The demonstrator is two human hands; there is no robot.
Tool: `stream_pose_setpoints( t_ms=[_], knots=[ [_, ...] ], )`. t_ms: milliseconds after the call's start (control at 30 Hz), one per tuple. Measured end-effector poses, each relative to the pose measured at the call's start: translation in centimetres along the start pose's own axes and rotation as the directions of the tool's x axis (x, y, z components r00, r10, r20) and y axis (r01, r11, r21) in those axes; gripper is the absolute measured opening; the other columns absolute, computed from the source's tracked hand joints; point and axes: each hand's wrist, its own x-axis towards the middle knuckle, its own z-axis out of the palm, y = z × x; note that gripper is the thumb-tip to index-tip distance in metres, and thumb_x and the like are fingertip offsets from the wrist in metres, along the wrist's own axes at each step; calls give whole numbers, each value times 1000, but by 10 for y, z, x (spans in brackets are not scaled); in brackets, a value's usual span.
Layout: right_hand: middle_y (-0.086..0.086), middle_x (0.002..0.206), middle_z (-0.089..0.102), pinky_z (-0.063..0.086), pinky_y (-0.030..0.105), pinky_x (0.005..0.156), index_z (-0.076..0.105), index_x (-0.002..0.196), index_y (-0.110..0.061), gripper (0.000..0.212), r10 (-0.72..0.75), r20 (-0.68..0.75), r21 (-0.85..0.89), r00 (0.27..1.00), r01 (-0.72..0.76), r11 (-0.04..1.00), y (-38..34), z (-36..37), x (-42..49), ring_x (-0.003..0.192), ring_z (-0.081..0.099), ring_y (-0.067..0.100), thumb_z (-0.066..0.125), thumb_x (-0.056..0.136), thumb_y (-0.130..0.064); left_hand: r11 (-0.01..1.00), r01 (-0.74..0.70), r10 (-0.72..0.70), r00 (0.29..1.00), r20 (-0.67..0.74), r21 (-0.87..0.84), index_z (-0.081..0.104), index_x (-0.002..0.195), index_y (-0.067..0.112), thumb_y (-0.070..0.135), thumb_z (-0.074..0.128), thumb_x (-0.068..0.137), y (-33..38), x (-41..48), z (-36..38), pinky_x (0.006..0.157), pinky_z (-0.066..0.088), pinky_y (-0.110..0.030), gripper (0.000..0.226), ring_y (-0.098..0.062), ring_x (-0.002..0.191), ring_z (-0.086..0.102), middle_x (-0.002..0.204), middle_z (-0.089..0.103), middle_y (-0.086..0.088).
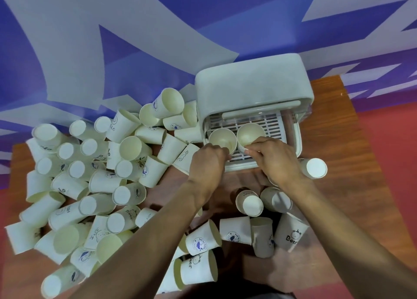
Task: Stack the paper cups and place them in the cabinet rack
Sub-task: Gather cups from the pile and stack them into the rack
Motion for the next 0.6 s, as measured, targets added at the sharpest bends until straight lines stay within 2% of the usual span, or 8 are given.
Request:
stream_pose_setpoints(
  t_ms=[100, 200, 267, 400, 500, 567, 600],
  knots=[
    [-11, 110, 69, 52, 38, 75, 73, 107, -33, 22, 10, -15, -56, 1000, -11, 998, -3, -1, -7, 101, 65, 21, 55, 97, -40, 999, -25, 25, 999, -27, -28, 68, 101, 11, 27, 58, 96, 1, -5, 0, 58, 38, -33, 21, -30, 88, 63, 91, 67, -9],
    [-7, 119, 68, 53, 36, 72, 65, 121, -31, 29, 7, -46, -134, 999, -13, 991, -11, -2, -17, 101, 67, 23, 59, 94, -42, 995, -47, 37, 993, -115, -89, 67, 106, 13, 30, 69, 87, -3, -17, -3, 55, 48, -34, 25, -27, 83, 64, 95, 67, -5],
    [-7, 120, 68, 52, 34, 66, 63, 122, -29, 33, -2, -135, -139, 991, -17, 990, -18, -3, -26, 97, 69, 22, 63, 92, -42, 992, -74, 53, 979, -198, -101, 67, 103, 14, 26, 65, 87, -8, -32, -9, 53, 50, -35, 21, -26, 78, 63, 92, 66, -4],
    [-12, 110, 69, 39, 22, 59, 69, 108, -28, 15, -105, -256, -86, 961, 86, 993, -44, 4, -49, 87, 70, 17, 61, 96, -29, 994, -39, 15, 974, -225, -102, 67, 90, 16, 25, 50, 86, -32, -81, -12, 50, 46, -34, 19, -22, 69, 59, 82, 63, 0],
    [-10, 111, 71, 44, 23, 62, 72, 104, -26, 18, -205, -188, -91, 961, 191, 977, -65, 19, -60, 91, 70, 16, 61, 91, -22, 995, 11, -30, 981, -194, -100, 60, 79, 18, 18, 55, 88, -64, -124, -7, 45, 35, -30, 10, -21, 63, 54, 77, 57, 2],
    [-12, 109, 69, 48, 26, 65, 70, 105, -27, 18, -233, -72, -115, 970, 224, 968, -81, 30, -64, 94, 68, 14, 61, 89, -24, 993, 53, -73, 978, -196, -105, 58, 73, 18, 14, 64, 84, -88, -155, -6, 45, 29, -26, 12, -20, 58, 51, 70, 54, 2],
    [-13, 109, 68, 49, 27, 66, 69, 106, -28, 19, -232, -4, -127, 973, 229, 965, -90, 36, -65, 95, 68, 14, 63, 89, -25, 991, 89, -107, 975, -196, -100, 60, 74, 17, 14, 66, 82, -101, -170, -4, 44, 32, -26, 10, -20, 57, 52, 69, 54, 2]
  ],
)
